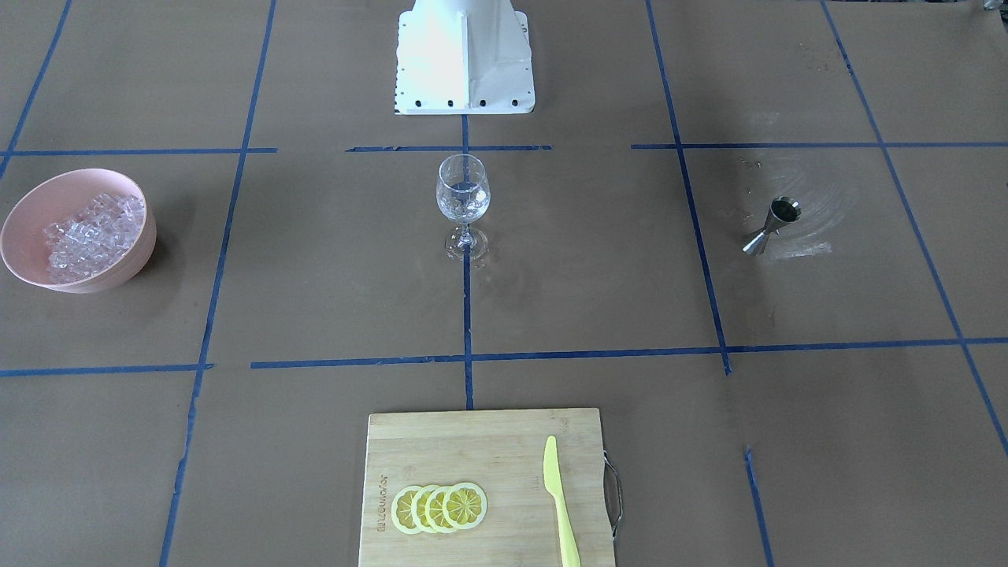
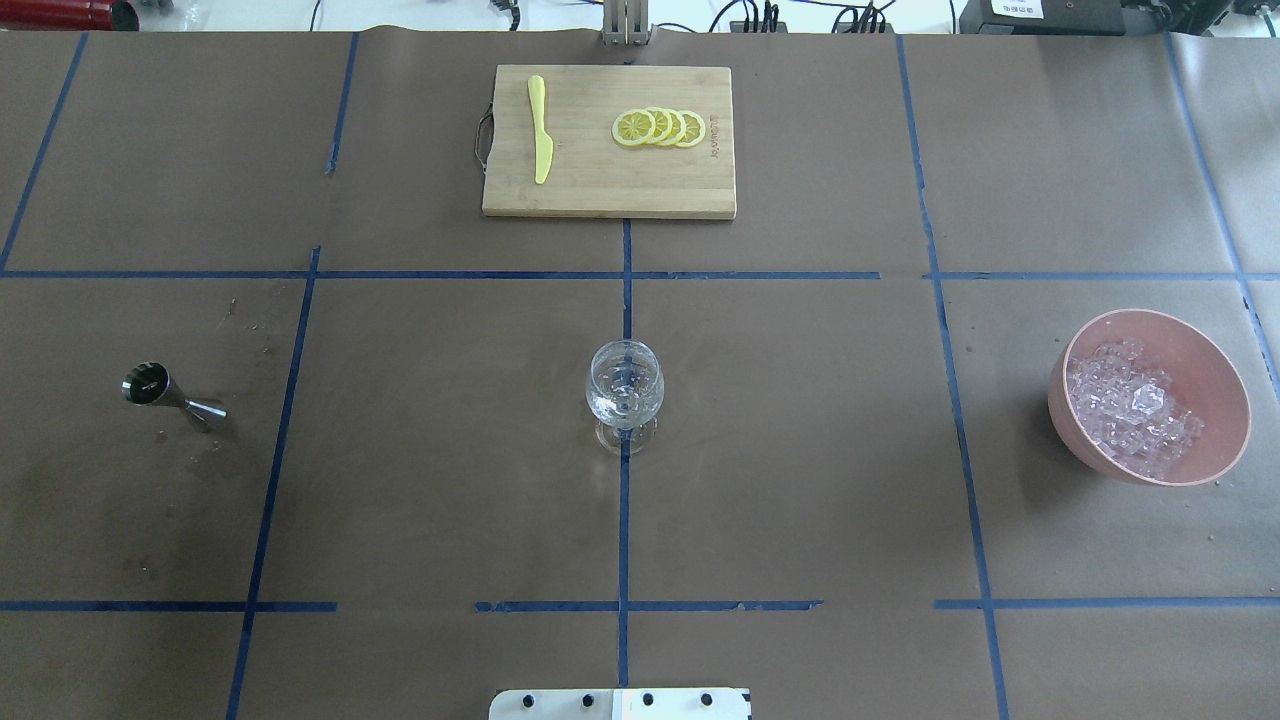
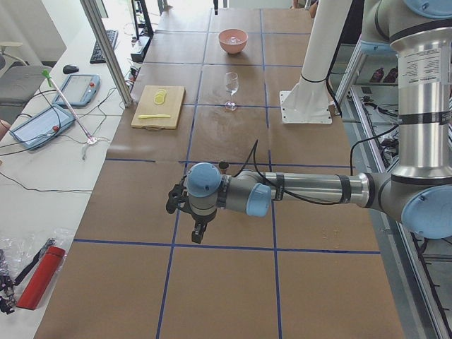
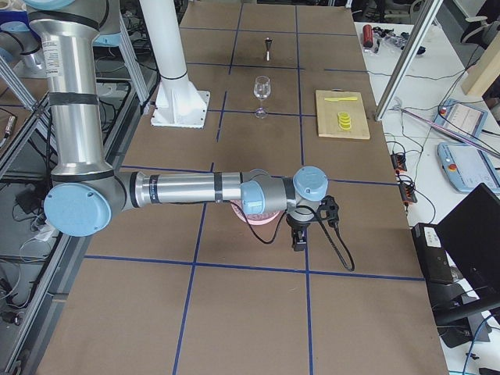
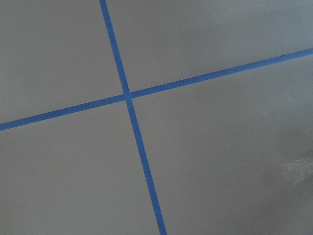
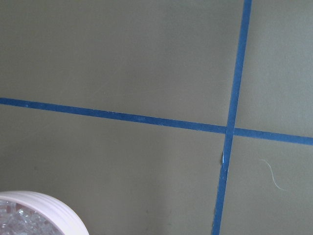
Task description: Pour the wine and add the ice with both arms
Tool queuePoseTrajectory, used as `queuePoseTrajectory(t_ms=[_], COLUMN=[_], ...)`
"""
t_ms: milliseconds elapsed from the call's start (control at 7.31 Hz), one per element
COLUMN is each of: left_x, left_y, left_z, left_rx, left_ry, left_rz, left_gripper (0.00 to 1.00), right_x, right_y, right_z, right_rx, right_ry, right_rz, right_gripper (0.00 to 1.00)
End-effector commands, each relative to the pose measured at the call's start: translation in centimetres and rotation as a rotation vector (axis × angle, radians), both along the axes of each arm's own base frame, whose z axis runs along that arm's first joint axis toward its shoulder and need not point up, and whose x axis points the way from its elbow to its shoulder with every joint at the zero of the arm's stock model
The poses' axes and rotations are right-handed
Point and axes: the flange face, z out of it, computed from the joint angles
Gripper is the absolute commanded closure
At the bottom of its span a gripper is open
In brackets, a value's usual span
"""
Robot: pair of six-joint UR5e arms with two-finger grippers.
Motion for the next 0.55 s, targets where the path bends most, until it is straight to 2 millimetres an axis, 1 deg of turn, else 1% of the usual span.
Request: queuePoseTrajectory(t_ms=[0, 137, 274, 410], left_x=[-0.2, 0.1, 0.2, 0.2], left_y=[-2.5, -2.6, -2.4, -1.8], left_z=[-3.8, -4.4, -4.6, -5.8], left_rx=[-0.015, -0.004, 0.002, 0.035], left_ry=[-0.040, -0.048, -0.049, -0.052], left_rz=[-0.008, -0.003, 0.001, 0.006], left_gripper=[0.00, 0.00, 0.00, 0.00], right_x=[0.1, 0.1, 0.1, 0.1], right_y=[0.0, 0.0, 0.1, 0.1], right_z=[-0.1, -0.4, -0.1, 0.2], right_rx=[0.012, 0.014, 0.009, 0.003], right_ry=[-0.002, -0.004, -0.003, -0.002], right_rz=[-0.007, -0.003, -0.004, -0.004], right_gripper=[0.00, 0.00, 0.00, 0.00])
